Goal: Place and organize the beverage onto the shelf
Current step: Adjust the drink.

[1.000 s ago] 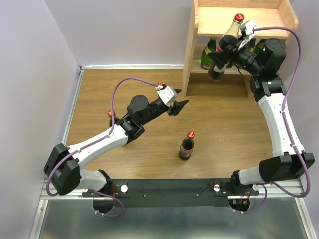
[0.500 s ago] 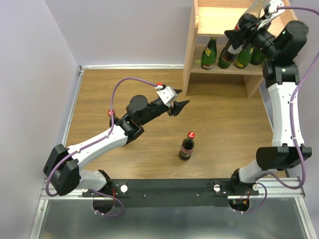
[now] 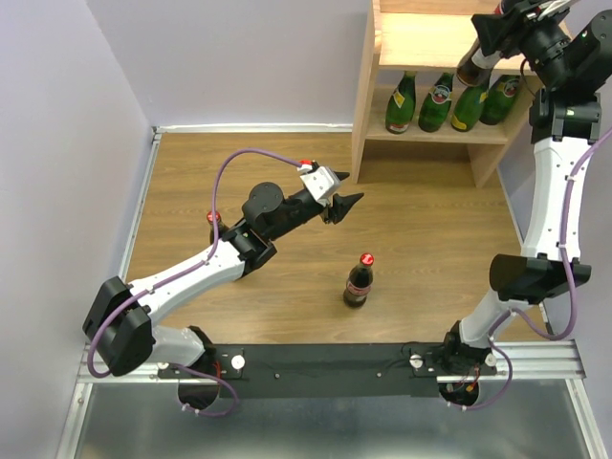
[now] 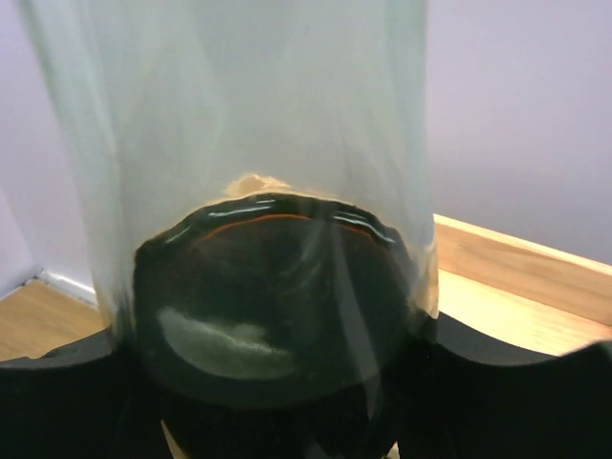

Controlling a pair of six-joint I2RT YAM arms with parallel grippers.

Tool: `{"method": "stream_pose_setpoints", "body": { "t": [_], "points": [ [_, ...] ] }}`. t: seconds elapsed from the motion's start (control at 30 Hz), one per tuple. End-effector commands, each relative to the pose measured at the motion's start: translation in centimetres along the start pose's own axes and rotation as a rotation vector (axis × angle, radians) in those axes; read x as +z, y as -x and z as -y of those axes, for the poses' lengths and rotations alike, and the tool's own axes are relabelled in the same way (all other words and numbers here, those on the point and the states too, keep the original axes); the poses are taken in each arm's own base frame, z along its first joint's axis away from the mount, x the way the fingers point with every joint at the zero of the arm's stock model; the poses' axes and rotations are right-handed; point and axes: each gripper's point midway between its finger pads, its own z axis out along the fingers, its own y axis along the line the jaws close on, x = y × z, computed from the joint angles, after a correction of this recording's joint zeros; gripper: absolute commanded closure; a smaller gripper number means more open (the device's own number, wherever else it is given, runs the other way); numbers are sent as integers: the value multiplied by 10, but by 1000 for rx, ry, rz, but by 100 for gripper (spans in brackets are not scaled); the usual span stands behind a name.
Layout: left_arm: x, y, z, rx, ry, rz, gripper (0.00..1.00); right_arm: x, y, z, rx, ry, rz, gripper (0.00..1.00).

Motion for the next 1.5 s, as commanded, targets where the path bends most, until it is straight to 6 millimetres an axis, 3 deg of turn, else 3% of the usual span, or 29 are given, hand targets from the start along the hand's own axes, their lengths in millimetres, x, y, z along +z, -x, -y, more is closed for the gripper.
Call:
{"method": "stream_pose_setpoints", "body": {
  "t": [0.0, 0.23, 0.77, 0.87, 1.0, 1.13, 1.23, 1.47],
  "points": [
    [-6, 2, 4, 0, -21, 5, 39, -11, 89, 9, -129, -73, 240, 99],
    [-8, -5, 4, -4, -15, -13, 38, -9, 97, 28, -158, -121, 273, 99],
    [-9, -6, 5, -18, -21, -19, 38, -4, 84, 59, -192, -195, 266, 99],
    [-9, -5, 5, -19, -20, -17, 38, -5, 84, 56, -188, -173, 263, 99],
    [-9, 0, 3, -6, -18, -7, 39, -10, 96, 38, -182, -110, 275, 99],
    [-8, 20, 2, 35, -24, 36, 38, -19, 106, 14, -145, -30, 278, 99],
    [-8, 46, -1, 64, -20, 89, 38, -30, 114, -11, -110, 55, 271, 99],
    [-23, 133, -4, 49, -20, 261, 33, -55, 97, -64, -30, 271, 171, 99]
  ]
}}
